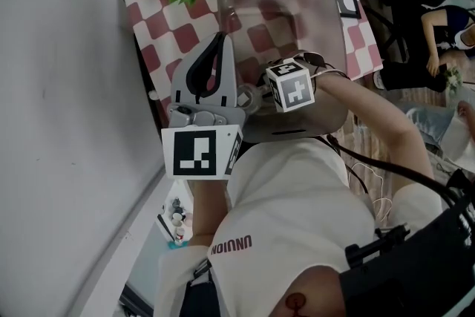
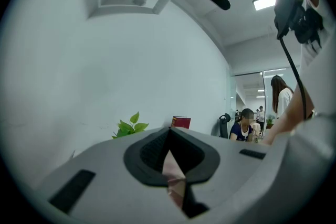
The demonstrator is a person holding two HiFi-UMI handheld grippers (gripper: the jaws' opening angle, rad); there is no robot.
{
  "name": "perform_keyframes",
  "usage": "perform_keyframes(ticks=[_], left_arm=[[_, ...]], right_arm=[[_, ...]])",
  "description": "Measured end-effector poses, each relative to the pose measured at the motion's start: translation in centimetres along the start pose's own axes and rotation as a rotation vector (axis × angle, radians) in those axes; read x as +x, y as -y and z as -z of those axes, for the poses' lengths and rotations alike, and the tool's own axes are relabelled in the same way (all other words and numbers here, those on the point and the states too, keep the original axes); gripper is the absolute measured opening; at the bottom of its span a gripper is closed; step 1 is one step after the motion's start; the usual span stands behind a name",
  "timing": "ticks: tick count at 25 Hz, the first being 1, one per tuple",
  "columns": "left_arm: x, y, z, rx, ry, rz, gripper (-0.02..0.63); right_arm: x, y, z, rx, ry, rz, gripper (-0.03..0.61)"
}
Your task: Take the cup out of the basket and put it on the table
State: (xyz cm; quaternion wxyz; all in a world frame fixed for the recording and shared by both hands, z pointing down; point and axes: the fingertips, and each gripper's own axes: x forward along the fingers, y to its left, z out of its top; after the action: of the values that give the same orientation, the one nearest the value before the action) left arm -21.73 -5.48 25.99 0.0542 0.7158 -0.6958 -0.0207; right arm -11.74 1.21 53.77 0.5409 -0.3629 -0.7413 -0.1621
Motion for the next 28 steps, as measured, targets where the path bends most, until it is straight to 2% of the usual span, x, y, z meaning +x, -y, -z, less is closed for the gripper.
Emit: perform_keyframes(ticks=[8,28], left_arm=[[0.13,0.11,0.08,-0.001,0.001,0.007,0.011],[0.15,-0.31,-0.32,0.002,0.0,-0.013,0.011]], right_arm=[[-0.24,-0.29,-0.46,-0.03,-0.021,0.012,0.077],[-0.2,-0.5,-0.28,-0.077,-0.044,0.028,0.06]])
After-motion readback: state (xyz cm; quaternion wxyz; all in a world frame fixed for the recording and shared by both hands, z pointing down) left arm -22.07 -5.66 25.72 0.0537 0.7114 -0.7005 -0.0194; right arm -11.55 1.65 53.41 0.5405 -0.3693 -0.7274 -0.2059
